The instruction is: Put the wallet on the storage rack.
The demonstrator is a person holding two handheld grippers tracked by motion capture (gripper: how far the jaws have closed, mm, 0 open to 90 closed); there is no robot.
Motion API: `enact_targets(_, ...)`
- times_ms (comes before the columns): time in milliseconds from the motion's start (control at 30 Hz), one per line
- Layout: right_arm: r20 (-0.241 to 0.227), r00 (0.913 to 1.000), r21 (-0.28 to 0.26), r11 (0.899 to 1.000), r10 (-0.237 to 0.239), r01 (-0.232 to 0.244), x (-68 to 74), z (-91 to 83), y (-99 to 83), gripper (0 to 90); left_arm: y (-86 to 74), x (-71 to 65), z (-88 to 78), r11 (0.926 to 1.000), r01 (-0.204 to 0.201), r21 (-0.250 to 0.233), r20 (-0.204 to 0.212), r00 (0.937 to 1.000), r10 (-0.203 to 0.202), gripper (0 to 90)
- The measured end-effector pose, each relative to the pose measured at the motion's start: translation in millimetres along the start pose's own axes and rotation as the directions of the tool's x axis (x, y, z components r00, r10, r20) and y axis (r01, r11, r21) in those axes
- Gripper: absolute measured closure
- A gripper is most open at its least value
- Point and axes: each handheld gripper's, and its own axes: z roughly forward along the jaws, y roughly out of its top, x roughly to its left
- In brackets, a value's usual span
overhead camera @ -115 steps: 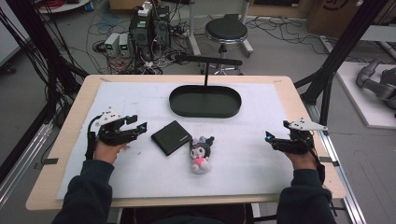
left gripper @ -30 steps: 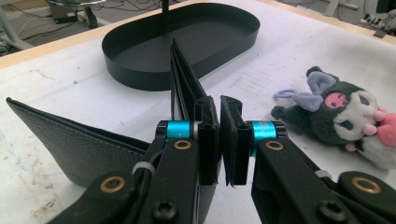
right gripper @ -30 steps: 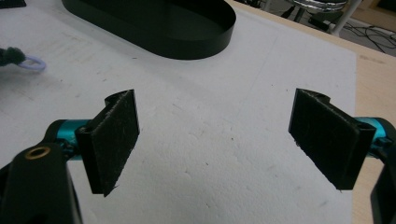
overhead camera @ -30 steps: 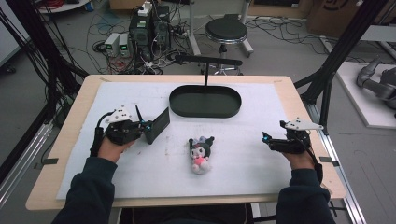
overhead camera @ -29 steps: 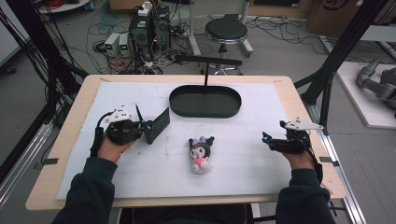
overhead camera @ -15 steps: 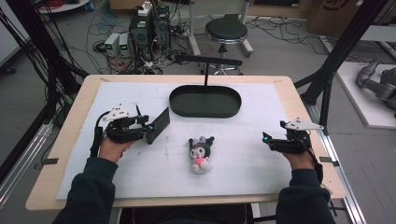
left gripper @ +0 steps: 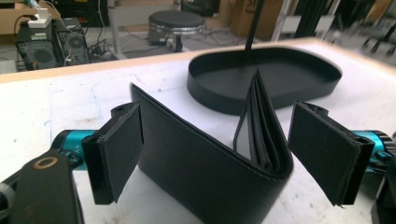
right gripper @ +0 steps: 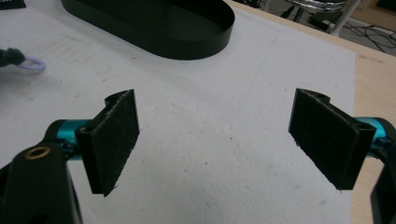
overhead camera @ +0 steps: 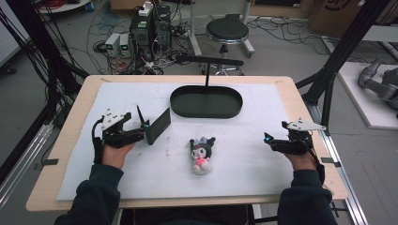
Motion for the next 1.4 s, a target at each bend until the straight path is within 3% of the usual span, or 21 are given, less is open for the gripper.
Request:
enact_targets(100,-0.001,1.0,-0.001,1.0,0.001,-0.001,0.0,-0.1,0.1,16.5,-1.9,-7.7,1.0,0.9992,-0.037,0.012,-0.019,0.9991,0.037,18.4)
enact_targets(233,-0.002,1.0,0.0,1.0,0.001,-0.001,0.2,0.0,0.0,16.5,-10.7,-8.3,9.7,0.9979,-0.031,0.057,-0.077,0.9964,0.035,18.4)
enact_targets(400,-0.004,1.0,0.003,1.0,0.0,0.0,0.9,0.5,-0.1,16.5,-15.2,-6.9,20.2,0.9946,-0.028,0.1,-0.08,0.9961,0.036,19.7)
enact_targets(433,-0.004,1.0,0.004,1.0,0.0,0.0,1.0,0.9,-0.1,16.5,-15.8,-6.2,21.9,0.9939,-0.027,0.107,-0.068,0.9971,0.035,26.9)
enact_targets(467,-0.004,1.0,0.004,1.0,0.0,0.0,1.0,0.9,-0.1,16.5,-16.4,-5.9,23.0,0.9941,-0.022,0.106,-0.057,0.998,0.028,26.9)
enact_targets(533,-0.006,1.0,0.004,1.0,-0.002,0.002,1.0,1.3,-0.1,16.5,-15.9,-6.3,22.7,0.9937,-0.038,0.106,-0.049,0.9978,0.044,35.5)
enact_targets(600,-0.004,1.0,0.006,1.0,0.0,0.0,0.6,1.4,-0.4,16.5,-15.4,-5.7,21.6,0.9938,-0.045,0.102,-0.047,0.9977,0.05,51.3)
enact_targets(633,-0.004,1.0,0.006,1.0,0.0,0.0,0.6,1.4,-0.4,16.5,-15.4,-4.9,21.1,0.994,-0.041,0.101,-0.045,0.9979,0.046,51.3)
enact_targets(667,-0.005,1.0,0.006,1.0,0.002,-0.002,0.5,1.5,-0.5,16.5,-15.4,-3.4,20.6,0.9944,-0.035,0.1,-0.047,0.9981,0.04,61.2)
enact_targets(700,-0.005,1.0,0.006,1.0,0.002,-0.002,0.5,1.5,-0.5,16.5,-15.4,-1.7,19.9,0.995,-0.026,0.096,-0.047,0.9984,0.03,61.2)
enact_targets(733,-0.005,1.0,0.006,1.0,0.002,-0.002,0.4,1.4,-0.5,16.5,-15.1,1.8,18.2,0.996,-0.013,0.088,-0.05,0.9986,0.017,72.2)
enact_targets(800,-0.005,1.0,0.005,1.0,0.005,-0.005,0.3,1.4,-0.6,16.5,-14.5,4.1,16.8,0.9972,0.0,0.074,-0.039,0.9992,0.003,74.7)
enact_targets(1000,-0.004,1.0,0.0,1.0,0.005,-0.005,-0.5,0.3,-0.7,16.5,-9.1,4.5,12.9,0.9992,-0.006,0.039,-0.011,0.9999,0.007,75.4)
enact_targets(1167,-0.004,0.9999,-0.002,1.0,0.013,-0.013,-0.9,-0.2,-0.2,16.5,8.7,6.0,10.5,0.9996,-0.02,-0.021,0.027,0.9994,0.02,75.5)
enact_targets(1233,-0.005,0.9999,-0.005,1.0,0.016,-0.016,-1.6,0.0,0.0,16.5,14.3,8.2,11.6,0.9988,-0.005,-0.049,0.04,0.9992,0.007,75.6)
enact_targets(1400,-0.004,0.9997,-0.014,1.0,0.023,-0.023,-2.8,-1.1,1.0,16.5,30.4,14.3,18.3,0.9979,0.008,-0.064,0.057,0.9984,-0.004,75.7)
